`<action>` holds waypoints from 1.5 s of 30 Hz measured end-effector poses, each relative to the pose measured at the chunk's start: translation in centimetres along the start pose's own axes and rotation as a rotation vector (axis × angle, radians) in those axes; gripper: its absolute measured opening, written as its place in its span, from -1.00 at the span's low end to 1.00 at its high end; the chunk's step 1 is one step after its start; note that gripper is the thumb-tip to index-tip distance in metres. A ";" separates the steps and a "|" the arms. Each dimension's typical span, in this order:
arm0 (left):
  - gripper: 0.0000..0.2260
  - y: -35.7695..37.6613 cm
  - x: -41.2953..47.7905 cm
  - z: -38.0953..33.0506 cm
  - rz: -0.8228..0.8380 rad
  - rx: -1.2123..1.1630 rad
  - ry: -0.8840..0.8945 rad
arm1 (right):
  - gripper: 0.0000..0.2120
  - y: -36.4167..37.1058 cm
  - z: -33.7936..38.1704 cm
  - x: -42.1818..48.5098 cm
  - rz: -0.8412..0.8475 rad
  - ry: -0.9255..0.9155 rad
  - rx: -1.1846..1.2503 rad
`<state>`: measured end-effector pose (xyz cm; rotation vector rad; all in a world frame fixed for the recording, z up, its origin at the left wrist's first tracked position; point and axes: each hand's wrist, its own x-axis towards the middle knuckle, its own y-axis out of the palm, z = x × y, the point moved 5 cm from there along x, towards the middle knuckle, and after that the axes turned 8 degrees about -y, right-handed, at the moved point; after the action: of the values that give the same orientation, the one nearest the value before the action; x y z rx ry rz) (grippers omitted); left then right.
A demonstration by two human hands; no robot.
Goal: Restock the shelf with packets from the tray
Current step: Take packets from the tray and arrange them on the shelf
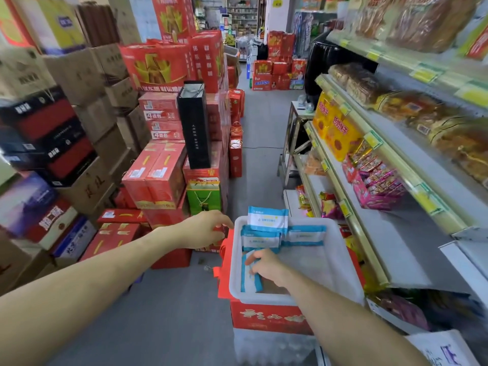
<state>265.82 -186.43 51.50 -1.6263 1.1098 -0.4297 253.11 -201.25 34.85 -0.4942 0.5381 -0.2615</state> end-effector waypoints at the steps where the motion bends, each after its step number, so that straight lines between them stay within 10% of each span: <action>1: -0.67 -0.1 0.2 -0.1 -0.001 0.002 0.005 | -0.74 -0.1 0.1 -0.3 0.004 -0.026 -0.058; 16: -0.73 1.3 12.0 -4.6 0.086 0.161 0.149 | -0.69 -17.4 2.9 -11.4 0.006 -0.198 -0.652; 32: -0.64 6.7 16.9 -6.3 0.035 0.508 0.264 | -0.57 -24.0 1.7 -20.4 -0.085 -0.157 -0.573; 45: -0.51 -0.7 10.7 -16.8 0.202 0.261 0.470 | -0.58 -26.5 5.4 -24.8 -0.039 -0.165 -0.586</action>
<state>259.01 -204.76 55.58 -1.1979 1.4813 -0.8136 232.60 -212.82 62.95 -1.0858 0.4391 -0.0932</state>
